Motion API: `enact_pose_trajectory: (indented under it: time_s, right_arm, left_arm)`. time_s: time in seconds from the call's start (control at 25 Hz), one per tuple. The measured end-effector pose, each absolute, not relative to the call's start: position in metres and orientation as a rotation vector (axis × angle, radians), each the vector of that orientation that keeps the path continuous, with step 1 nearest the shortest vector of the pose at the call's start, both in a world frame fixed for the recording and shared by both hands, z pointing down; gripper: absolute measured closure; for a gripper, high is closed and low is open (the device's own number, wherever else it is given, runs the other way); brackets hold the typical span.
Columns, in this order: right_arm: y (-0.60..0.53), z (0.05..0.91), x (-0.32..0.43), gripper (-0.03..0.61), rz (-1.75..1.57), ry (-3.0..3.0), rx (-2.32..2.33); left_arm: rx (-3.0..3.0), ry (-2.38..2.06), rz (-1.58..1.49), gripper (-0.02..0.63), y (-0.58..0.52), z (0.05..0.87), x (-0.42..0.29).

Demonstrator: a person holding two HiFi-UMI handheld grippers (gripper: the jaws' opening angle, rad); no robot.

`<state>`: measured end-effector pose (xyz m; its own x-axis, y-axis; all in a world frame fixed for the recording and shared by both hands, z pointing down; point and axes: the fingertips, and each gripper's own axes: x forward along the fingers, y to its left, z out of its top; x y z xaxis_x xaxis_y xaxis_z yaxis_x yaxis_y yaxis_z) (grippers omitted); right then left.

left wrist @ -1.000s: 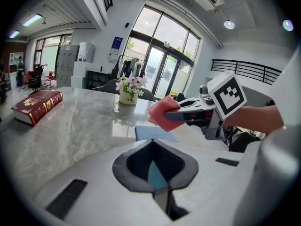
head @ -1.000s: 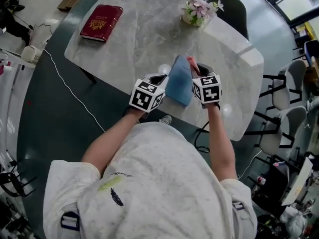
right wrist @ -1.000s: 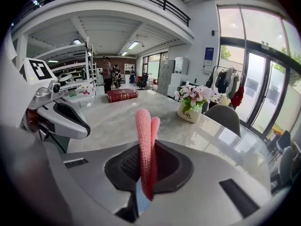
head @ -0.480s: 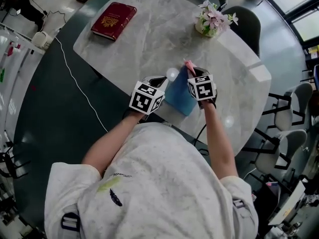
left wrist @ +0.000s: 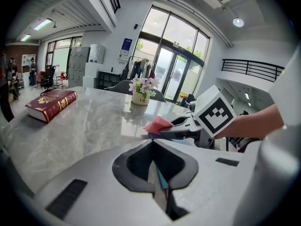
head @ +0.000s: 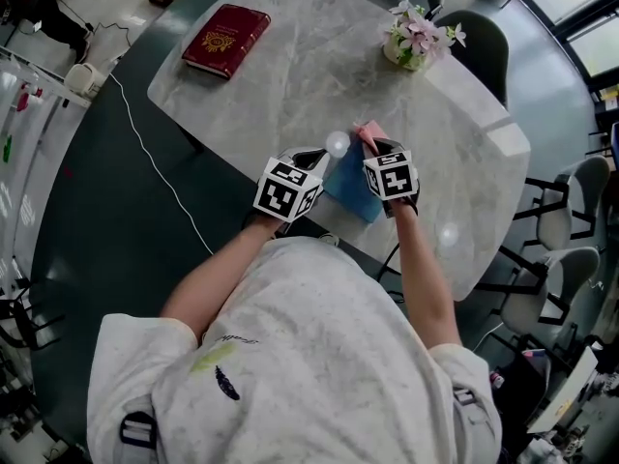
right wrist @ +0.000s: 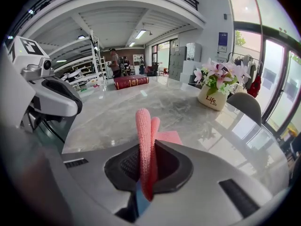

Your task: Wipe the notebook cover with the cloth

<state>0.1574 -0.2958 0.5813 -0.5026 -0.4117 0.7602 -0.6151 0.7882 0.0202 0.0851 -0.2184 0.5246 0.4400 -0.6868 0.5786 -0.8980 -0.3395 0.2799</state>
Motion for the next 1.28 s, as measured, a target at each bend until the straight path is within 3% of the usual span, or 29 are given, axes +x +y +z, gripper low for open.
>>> enact_pose_trajectory:
  time_s: [1.28]
  right_arm:
    - [-0.198, 0.58, 0.135, 0.563, 0.377, -2.115, 0.881]
  left_arm:
    - [2.284, -1.166, 0.49, 0.607, -0.164, 0.51, 0.064]
